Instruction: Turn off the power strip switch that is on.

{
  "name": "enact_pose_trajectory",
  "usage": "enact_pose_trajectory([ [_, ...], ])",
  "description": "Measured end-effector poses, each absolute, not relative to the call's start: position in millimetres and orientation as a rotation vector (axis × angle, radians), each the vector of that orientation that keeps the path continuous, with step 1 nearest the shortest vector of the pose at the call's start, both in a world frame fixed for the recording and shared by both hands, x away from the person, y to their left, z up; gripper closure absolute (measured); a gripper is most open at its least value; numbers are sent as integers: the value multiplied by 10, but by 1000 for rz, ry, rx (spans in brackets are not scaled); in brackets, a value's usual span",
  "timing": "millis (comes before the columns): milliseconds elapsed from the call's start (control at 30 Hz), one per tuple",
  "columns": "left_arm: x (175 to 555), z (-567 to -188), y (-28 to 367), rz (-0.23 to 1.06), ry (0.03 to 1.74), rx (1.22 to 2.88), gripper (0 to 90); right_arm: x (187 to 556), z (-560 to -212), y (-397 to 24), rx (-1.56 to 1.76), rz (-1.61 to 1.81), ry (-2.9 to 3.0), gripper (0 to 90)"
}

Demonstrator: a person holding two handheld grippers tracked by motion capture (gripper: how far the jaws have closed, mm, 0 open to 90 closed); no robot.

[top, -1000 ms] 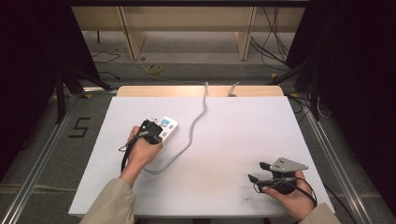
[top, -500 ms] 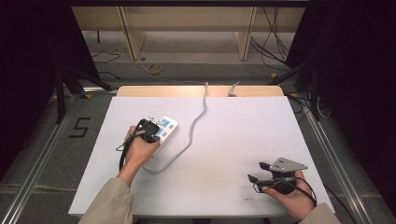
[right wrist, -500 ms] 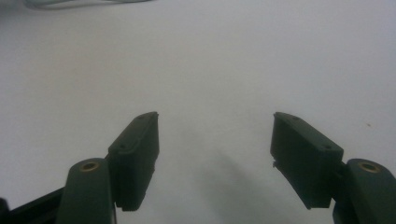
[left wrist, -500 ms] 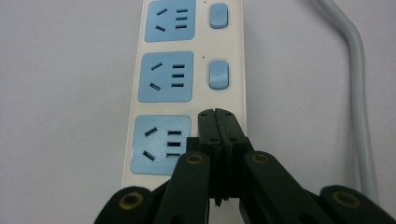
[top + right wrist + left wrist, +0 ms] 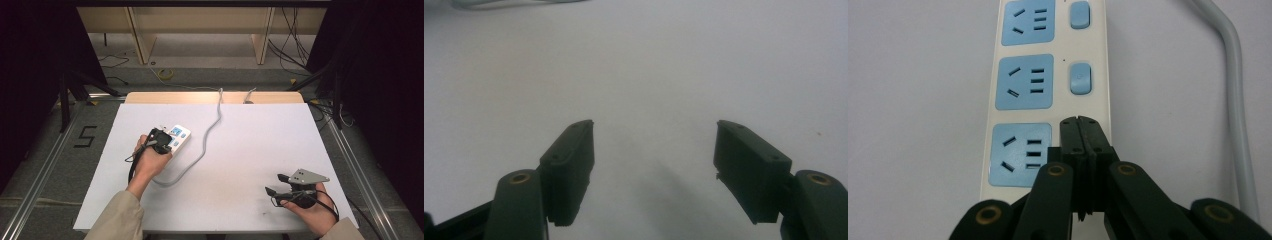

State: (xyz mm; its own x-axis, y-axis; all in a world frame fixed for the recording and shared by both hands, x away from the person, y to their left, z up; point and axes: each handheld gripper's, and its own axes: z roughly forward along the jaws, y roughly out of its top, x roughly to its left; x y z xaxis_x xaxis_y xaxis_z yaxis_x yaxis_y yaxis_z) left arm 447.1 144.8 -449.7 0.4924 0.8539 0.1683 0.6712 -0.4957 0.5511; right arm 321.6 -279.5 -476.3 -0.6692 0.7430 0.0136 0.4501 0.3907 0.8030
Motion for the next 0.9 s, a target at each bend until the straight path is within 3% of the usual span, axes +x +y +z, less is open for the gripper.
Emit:
enact_pose_trajectory([
  [900, 4464, -4511, 1441, 609, 1263, 2321, 898, 3219, -4765, -2794, 1035, 1166, 2312, 336],
])
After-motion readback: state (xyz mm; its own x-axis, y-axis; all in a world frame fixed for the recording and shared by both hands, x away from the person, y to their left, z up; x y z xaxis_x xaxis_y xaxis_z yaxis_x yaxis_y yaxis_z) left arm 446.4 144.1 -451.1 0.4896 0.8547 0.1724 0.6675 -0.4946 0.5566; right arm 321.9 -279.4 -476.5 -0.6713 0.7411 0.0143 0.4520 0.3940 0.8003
